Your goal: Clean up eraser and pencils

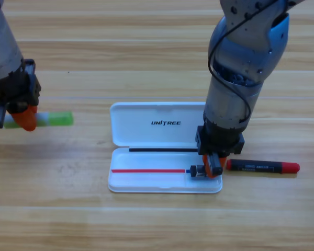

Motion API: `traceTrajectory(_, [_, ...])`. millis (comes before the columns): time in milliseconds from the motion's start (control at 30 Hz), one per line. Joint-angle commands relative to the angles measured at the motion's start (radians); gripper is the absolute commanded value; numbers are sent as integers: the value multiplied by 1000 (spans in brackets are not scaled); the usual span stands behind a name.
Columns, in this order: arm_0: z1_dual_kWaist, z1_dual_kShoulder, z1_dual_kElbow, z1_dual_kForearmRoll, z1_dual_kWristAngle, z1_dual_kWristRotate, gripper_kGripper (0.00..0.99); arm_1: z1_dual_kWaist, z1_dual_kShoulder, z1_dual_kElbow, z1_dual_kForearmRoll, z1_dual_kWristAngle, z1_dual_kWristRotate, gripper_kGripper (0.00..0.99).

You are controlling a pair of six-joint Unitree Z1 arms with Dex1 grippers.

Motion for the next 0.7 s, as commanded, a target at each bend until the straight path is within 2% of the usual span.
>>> traceTrajectory(33, [-18, -12, 10, 10, 12, 1, 0, 22, 44, 3, 21, -11, 10, 425])
traceTrajectory(200, [-21, -11, 12, 10, 10, 0, 0, 22, 13, 14, 29, -8, 10, 782])
traceTrajectory(233, [-24, -11, 10, 10, 10, -2, 0, 22, 1, 15, 30, -7, 10, 810])
traceTrajectory(367, [-53, -9, -7, 11, 10, -18, 0, 22, -77, 29, 66, 3, 8, 857])
traceTrajectory(500, [-123, 4, -54, 34, 9, -52, 0, 19, -191, 92, 82, 4, 8, 862])
traceTrajectory(600, [-194, 40, -102, 57, -3, -86, 0, -8, -263, 158, 84, 4, 8, 862])
traceTrajectory(700, [-257, 89, -137, 60, -28, -112, 0, -58, -286, 204, 84, 0, 2, 862])
